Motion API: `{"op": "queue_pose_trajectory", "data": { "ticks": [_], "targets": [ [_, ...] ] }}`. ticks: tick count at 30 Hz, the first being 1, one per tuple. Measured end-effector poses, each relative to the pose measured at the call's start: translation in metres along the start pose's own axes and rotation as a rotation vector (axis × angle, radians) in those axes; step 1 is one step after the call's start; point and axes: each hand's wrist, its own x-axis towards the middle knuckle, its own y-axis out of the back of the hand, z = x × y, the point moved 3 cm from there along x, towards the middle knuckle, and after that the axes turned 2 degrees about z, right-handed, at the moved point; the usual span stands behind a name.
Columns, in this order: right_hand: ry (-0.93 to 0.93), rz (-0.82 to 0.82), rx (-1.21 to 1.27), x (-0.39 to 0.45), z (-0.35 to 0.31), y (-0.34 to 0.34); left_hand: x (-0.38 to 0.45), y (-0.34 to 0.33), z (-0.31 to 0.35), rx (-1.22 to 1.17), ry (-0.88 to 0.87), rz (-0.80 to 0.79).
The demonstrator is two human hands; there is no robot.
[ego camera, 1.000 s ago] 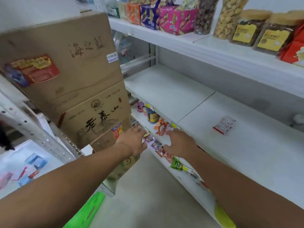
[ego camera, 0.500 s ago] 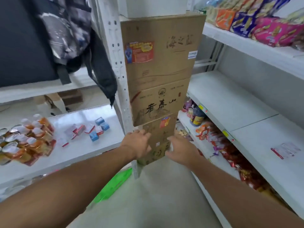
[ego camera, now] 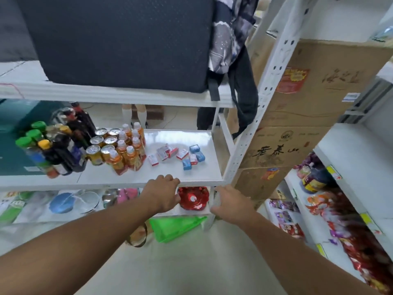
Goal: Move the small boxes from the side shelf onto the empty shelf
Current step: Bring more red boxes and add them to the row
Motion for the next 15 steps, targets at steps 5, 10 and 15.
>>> {"op": "queue_pose_trajectory", "data": {
  "ticks": [5,10,15],
  "targets": [
    [0.090,-0.017,-0.064,0.030,-0.035,-0.008,-0.011,0.000,-0.041,-0.011,0.085,-0.005],
    [0.213,-0.036,-0.139,0.064,-0.050,-0.012,-0.009,-0.010,-0.055,-0.028,0.167,-0.006],
    [0.284,-0.068,-0.141,0.102,-0.047,-0.010,0.005,-0.006,-0.062,-0.029,0.247,-0.023]
  ]
}}
